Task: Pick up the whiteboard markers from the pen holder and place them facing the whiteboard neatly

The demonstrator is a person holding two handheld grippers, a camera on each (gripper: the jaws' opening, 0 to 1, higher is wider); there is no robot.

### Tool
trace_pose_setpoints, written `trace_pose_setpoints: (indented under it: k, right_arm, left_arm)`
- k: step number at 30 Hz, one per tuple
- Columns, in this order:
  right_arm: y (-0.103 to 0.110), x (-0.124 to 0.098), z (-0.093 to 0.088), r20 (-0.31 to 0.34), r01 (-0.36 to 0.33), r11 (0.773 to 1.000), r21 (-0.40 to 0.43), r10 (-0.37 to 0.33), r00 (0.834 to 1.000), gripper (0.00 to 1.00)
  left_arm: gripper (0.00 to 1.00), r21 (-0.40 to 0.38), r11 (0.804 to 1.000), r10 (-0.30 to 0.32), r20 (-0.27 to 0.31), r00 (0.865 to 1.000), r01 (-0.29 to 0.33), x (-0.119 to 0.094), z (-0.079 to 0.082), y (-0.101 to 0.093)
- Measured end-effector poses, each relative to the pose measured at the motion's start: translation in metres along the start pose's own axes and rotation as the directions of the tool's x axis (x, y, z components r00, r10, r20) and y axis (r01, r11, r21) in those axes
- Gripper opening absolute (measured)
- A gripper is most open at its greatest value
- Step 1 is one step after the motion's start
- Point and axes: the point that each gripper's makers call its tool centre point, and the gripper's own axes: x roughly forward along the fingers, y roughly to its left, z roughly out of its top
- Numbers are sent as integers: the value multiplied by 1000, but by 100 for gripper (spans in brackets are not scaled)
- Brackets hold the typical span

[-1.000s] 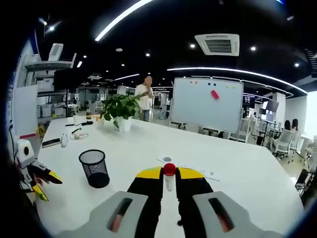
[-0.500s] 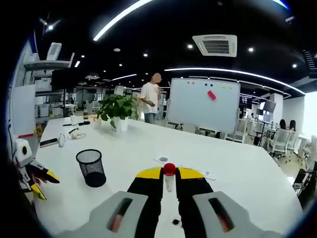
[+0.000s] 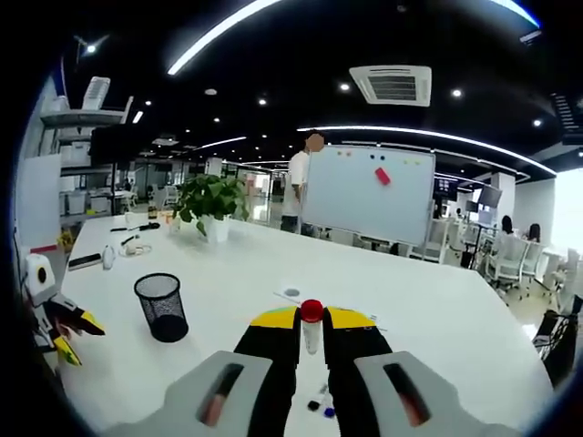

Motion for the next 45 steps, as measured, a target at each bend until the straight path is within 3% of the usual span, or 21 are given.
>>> trace_pose_setpoints:
  k: [45]
  right_arm:
    - [-36,-15,-10,26,112,993,24,-113,993,13]
  left_arm:
    - [50,-4,1000,-28,-11,1000,28,8,0,-6]
